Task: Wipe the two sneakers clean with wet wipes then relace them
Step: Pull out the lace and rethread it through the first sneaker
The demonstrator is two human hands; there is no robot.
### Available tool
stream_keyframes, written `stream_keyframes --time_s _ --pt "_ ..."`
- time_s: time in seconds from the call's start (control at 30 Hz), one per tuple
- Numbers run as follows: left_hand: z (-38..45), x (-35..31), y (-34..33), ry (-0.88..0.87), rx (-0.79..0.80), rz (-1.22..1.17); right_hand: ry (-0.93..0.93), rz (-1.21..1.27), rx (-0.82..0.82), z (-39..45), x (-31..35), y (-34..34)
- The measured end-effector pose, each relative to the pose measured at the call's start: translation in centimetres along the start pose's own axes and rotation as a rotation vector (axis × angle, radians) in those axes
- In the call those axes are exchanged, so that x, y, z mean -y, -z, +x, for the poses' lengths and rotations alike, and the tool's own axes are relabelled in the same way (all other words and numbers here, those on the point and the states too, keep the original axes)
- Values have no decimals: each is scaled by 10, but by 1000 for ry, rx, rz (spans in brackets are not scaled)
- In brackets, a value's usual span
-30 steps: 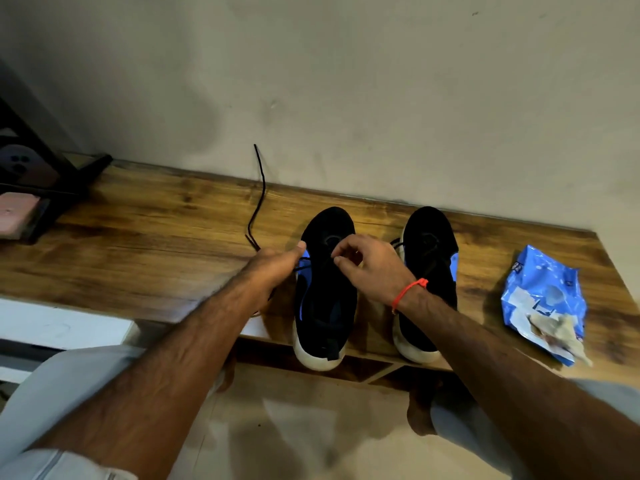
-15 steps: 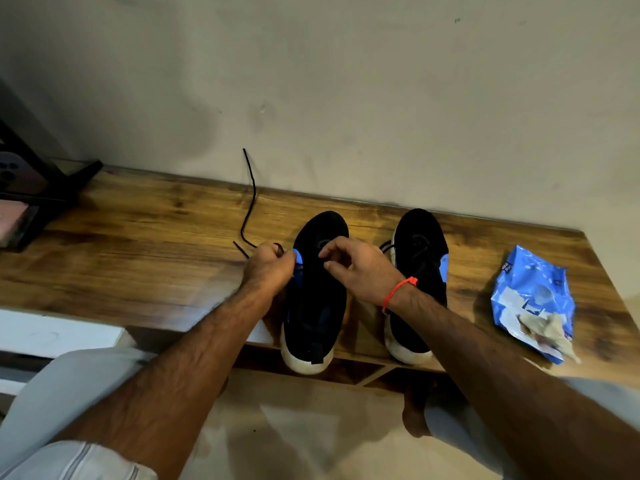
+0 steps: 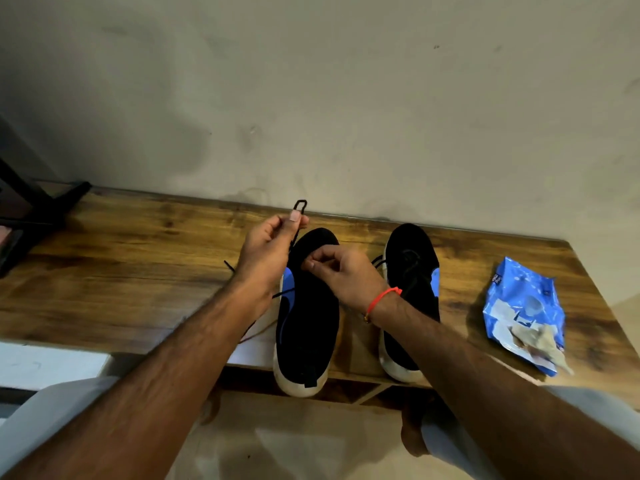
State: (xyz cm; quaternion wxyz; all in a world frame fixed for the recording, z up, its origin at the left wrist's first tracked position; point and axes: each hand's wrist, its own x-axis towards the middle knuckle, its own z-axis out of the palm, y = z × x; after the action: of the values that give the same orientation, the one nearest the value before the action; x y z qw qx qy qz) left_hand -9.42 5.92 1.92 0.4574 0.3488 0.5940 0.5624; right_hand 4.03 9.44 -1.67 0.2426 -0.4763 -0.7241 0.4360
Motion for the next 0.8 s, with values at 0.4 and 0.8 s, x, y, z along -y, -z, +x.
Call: stream_keyframes --time_s 0.4,0.8 --pt "-3 -1 2 49 108 -68 147 -11 -33 -3 9 5" --pt "8 -2 12 -87 -98 -31 -62 -515 -1 6 -21 9"
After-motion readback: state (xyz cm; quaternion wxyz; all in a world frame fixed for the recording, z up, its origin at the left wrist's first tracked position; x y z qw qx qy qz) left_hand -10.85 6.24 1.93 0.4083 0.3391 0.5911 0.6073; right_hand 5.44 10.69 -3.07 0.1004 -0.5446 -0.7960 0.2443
